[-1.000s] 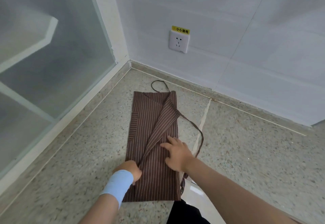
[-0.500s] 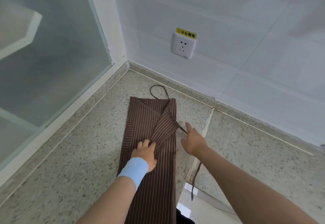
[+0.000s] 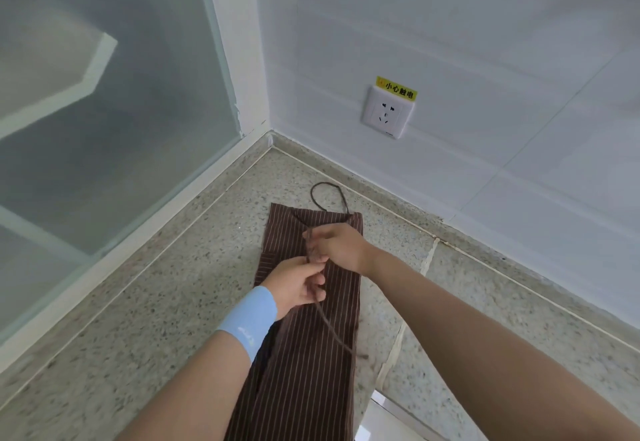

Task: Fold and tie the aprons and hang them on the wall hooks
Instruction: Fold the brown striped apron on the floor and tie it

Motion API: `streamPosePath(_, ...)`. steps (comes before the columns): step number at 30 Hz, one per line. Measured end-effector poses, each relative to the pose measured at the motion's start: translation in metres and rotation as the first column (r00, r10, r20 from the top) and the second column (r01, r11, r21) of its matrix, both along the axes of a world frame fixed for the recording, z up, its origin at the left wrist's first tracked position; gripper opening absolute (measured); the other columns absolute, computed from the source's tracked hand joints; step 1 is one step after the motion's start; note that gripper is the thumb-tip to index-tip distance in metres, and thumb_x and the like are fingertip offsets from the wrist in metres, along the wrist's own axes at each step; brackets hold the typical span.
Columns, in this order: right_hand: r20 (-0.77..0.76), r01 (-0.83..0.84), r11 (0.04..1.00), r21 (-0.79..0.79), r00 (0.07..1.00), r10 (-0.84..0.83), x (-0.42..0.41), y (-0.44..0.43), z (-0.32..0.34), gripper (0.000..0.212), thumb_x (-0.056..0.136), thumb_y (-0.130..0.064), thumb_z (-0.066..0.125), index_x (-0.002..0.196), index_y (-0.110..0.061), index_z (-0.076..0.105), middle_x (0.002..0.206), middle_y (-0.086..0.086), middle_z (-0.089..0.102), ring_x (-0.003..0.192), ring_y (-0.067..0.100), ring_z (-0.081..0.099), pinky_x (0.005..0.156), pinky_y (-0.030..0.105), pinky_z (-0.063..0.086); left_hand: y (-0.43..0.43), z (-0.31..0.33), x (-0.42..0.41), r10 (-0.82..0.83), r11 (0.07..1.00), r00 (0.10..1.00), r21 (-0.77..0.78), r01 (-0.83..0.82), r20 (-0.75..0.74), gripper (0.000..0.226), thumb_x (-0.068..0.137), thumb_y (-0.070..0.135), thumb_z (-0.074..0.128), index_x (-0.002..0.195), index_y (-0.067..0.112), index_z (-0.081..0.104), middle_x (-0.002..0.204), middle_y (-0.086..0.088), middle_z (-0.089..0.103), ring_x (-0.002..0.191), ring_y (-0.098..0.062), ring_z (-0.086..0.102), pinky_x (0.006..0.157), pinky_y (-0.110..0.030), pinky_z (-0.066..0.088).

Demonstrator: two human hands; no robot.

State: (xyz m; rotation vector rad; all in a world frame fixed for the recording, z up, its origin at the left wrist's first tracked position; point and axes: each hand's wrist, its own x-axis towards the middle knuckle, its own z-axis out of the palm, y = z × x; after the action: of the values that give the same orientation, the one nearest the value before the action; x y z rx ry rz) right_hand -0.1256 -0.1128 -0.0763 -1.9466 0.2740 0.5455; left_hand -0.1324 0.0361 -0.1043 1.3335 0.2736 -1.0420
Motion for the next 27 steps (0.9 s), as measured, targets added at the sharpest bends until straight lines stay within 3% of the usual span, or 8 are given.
streamPosePath(2, 0.017, 0.01, 0.996, -0.086, 1.0, -0.009, 0.007, 0.0, 0.0, 0.032, 0.095, -0.007, 0.05, 0.119, -0.018, 0.069, 0.114, -0.001, 0.07, 0.102, 0.014, 0.066, 0.09, 0.029, 0.052, 0.017, 0.0, 0.019, 0.002, 0.966, 0.996, 0.256, -0.026, 0.093, 0.02, 0.097, 0.021, 0.059, 0.111, 0.008, 0.063, 0.066, -0.001, 0.051, 0.048, -0.015, 0.048, 0.07, -0.038, 0.059)
streamPosePath(4, 0.029, 0.049, 0.988, -0.146, 0.999, -0.045, 0.008, -0.003, -0.007, 0.033, 0.101, -0.01, 0.045, 0.124, -0.019, 0.066, 0.121, -0.004, 0.066, 0.097, 0.011, 0.065, 0.078, 0.019, 0.05, 0.04, -0.002, 0.045, -0.144, 0.769, 0.939, 0.632, -0.092, 0.312, 0.023, 0.099, 0.024, 0.05, 0.105, 0.008, 0.065, 0.072, -0.004, 0.057, 0.055, -0.02, 0.054, 0.061, -0.034, 0.054)
streamPosePath(8, -0.017, -0.022, 0.917, -0.398, 1.0, 0.017, 0.003, -0.01, -0.039, 0.051, 0.094, 0.0, 0.041, 0.135, -0.025, 0.058, 0.146, 0.002, 0.051, 0.091, 0.012, 0.062, 0.072, 0.026, 0.053, 0.069, -0.018, 0.07, -0.551, 0.258, 0.763, 0.939, -0.228, 0.337, 0.038, 0.097, 0.027, 0.047, 0.133, 0.014, 0.048, 0.132, -0.014, 0.051, 0.121, -0.034, 0.047, 0.098, -0.045, 0.043)
streamPosePath(11, -0.061, -0.099, 0.805, -0.585, 0.995, 0.079, -0.001, -0.013, -0.059, 0.061, 0.091, -0.005, 0.046, 0.147, -0.029, 0.045, 0.16, 0.007, 0.027, 0.142, 0.031, 0.033, 0.114, 0.048, 0.035, 0.053, -0.032, 0.061, -0.686, 0.357, 0.602, 0.91, -0.212, 0.409, 0.055, 0.096, 0.024, 0.05, 0.148, 0.022, 0.034, 0.151, -0.008, 0.033, 0.138, -0.03, 0.029, 0.112, -0.044, 0.031)
streamPosePath(14, -0.102, -0.133, 0.741, -0.659, 0.991, 0.088, -0.002, -0.016, -0.069, 0.074, 0.092, -0.015, 0.048, 0.157, -0.032, 0.019, 0.167, 0.007, 0.001, 0.152, 0.032, 0.006, 0.12, 0.053, 0.015, 0.028, -0.043, 0.056, -0.779, 0.511, 0.379, 0.856, -0.08, 0.5, 0.052, 0.099, 0.027, 0.047, 0.149, 0.03, 0.033, 0.158, -0.001, 0.027, 0.145, -0.024, 0.021, 0.117, -0.043, 0.026)
streamPosePath(18, -0.181, -0.211, 0.713, -0.669, 0.976, 0.12, 0.001, -0.018, -0.086, 0.082, 0.096, -0.038, 0.049, 0.156, -0.043, -0.007, 0.165, 0.004, -0.017, 0.153, 0.031, -0.007, 0.119, 0.059, 0.011, 0.021, -0.067, 0.053, -0.975, 0.18, 0.159, 0.973, 0.141, 0.158, 0.062, 0.102, 0.046, 0.034, 0.156, 0.036, 0.004, 0.165, 0.001, -0.009, 0.151, -0.024, -0.009, 0.122, -0.049, 0.008)
streamPosePath(22, -0.268, -0.387, 0.575, -0.721, 0.921, 0.283, 0.005, -0.029, -0.108, 0.081, 0.099, -0.059, 0.038, 0.155, -0.038, -0.017, 0.163, 0.007, -0.024, 0.152, 0.031, -0.016, 0.12, 0.058, 0.011, 0.052, -0.086, 0.051, -0.973, 0.013, 0.228, 0.984, 0.177, -0.028, 0.072, 0.102, 0.052, 0.03, 0.154, 0.032, -0.014, 0.162, 0.0, -0.022, 0.15, -0.027, -0.017, 0.122, -0.052, 0.004)
streamPosePath(27, -0.211, -0.357, 0.442, -0.823, 0.915, 0.345, 0.004, -0.024, -0.107, 0.085, 0.102, -0.038, 0.045, 0.155, -0.025, -0.021, 0.162, 0.015, -0.024, 0.151, 0.034, -0.017, 0.122, 0.056, 0.004, 0.069, -0.088, 0.024, -0.923, 0.363, 0.097, 0.926, -0.104, 0.373, 0.049, 0.095, 0.03, 0.056, 0.143, 0.022, 0.048, 0.155, -0.005, 0.037, 0.144, -0.027, 0.029, 0.115, -0.047, 0.029)
